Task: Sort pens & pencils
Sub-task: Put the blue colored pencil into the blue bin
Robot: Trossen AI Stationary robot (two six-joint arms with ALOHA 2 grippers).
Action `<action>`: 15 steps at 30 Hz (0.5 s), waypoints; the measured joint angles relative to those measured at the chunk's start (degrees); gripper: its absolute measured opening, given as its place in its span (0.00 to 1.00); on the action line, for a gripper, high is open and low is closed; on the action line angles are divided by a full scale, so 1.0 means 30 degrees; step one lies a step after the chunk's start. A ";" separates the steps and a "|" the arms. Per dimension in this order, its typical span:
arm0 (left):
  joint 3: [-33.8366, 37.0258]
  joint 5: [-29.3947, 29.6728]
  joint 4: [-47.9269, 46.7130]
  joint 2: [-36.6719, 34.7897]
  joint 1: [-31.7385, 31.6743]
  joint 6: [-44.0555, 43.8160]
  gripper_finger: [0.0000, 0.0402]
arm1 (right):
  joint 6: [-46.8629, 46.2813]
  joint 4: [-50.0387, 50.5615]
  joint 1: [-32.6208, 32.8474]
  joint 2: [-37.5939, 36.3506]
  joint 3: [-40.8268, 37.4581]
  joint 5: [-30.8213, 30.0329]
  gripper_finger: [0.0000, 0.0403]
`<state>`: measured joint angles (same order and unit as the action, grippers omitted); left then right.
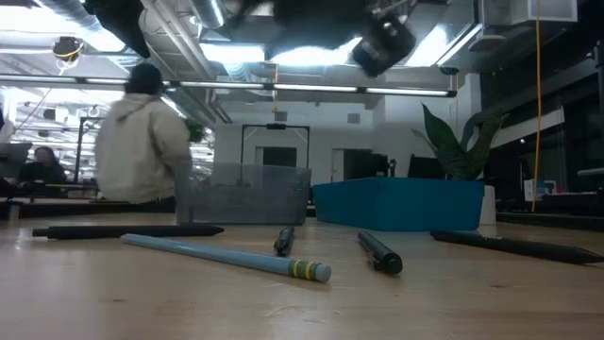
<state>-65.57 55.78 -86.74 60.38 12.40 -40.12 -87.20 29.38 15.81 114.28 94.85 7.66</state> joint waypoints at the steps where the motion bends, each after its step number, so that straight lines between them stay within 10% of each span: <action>1: -0.0003 -0.0031 -0.0013 0.0000 0.0000 0.0000 0.10 | 0.0033 -0.0314 0.0000 0.0281 -0.0005 0.0223 0.33; 8: -0.0001 -0.2738 -0.0013 -0.0003 0.0012 0.0013 0.10 | 0.0959 -0.2603 0.0000 0.0853 0.0020 0.0563 0.33; 15: -0.0003 -0.5349 0.1057 0.0000 0.0015 -0.0562 0.10 | 0.5540 -0.1820 -0.0028 0.0817 0.3276 -0.3598 0.32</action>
<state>-65.58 39.73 -83.57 60.38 12.45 -41.80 -70.58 23.92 15.73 116.73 104.68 -3.14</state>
